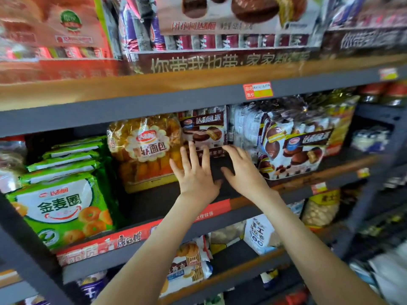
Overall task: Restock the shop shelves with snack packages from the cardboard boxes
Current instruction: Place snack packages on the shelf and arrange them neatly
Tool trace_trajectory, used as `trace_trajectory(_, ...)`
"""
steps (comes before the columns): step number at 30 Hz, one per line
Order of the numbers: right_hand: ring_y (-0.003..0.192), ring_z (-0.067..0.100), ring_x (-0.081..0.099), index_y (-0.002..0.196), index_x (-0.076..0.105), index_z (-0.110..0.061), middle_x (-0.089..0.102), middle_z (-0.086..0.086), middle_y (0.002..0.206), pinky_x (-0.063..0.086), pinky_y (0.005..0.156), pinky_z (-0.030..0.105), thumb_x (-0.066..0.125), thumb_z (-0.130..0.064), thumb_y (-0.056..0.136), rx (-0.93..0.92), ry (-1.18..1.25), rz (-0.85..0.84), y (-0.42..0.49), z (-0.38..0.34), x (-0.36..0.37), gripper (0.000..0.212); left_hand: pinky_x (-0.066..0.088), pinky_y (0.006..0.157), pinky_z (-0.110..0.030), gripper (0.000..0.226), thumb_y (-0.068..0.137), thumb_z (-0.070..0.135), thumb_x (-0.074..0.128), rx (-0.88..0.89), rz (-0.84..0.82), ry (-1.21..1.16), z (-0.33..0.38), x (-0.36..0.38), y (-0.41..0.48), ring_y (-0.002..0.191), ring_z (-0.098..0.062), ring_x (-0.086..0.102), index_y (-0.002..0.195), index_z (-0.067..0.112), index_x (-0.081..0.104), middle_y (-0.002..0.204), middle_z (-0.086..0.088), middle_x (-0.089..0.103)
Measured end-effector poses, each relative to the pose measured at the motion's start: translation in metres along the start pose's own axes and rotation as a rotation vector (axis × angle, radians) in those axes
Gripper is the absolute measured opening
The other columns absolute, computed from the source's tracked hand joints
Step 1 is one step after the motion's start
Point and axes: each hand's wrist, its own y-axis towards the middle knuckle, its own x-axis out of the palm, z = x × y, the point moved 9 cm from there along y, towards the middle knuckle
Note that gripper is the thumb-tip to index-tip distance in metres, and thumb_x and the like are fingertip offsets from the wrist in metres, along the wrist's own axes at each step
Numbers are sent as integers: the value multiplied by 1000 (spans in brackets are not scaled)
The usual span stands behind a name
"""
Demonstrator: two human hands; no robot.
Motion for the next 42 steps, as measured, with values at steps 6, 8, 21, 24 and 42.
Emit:
trace_trajectory(6, 102, 20, 60, 124, 56, -13, 56, 4, 118, 50, 85, 34, 57, -11, 93, 76, 66, 212, -34, 42, -53, 31, 3, 117, -54, 68, 95, 40, 48, 150, -67, -297, 53, 3, -5, 145, -30, 16, 151, 15, 18, 154, -11, 27)
trace_trajectory(8, 89, 16, 62, 115, 61, -14, 61, 0, 106, 51, 78, 28, 57, -12, 93, 28, 101, 260, -43, 45, -67, 22, 21, 116, -46, 60, 95, 33, 50, 208, -44, -414, 73, 1, -9, 135, -31, 36, 147, 13, 28, 145, -13, 41)
trace_trajectory(21, 134, 17, 37, 145, 11, -32, 36, -2, 146, 32, 112, 43, 84, -42, 63, 430, 509, 212, -40, 224, -103, 110, 29, 99, -18, 94, 79, 31, 75, 134, 222, -860, 135, -4, 6, 129, -17, 36, 152, 24, 16, 137, -2, 40)
trace_trajectory(24, 137, 17, 30, 147, 12, -26, 31, 0, 147, 27, 115, 39, 87, -37, 60, 393, 469, 258, -38, 225, -103, 116, 33, 104, -30, 106, 75, 29, 80, 91, 264, -850, 141, 3, 5, 129, -24, 36, 153, 21, 9, 139, -10, 41)
trace_trajectory(42, 141, 25, 18, 149, 2, 2, 21, 15, 153, 22, 116, 30, 82, -25, 72, -10, 264, 138, -14, 54, -43, 114, 44, 101, -33, 98, 81, 3, 72, -128, 363, -929, -9, -17, -24, 121, -18, 54, 151, 23, 7, 135, 1, 50)
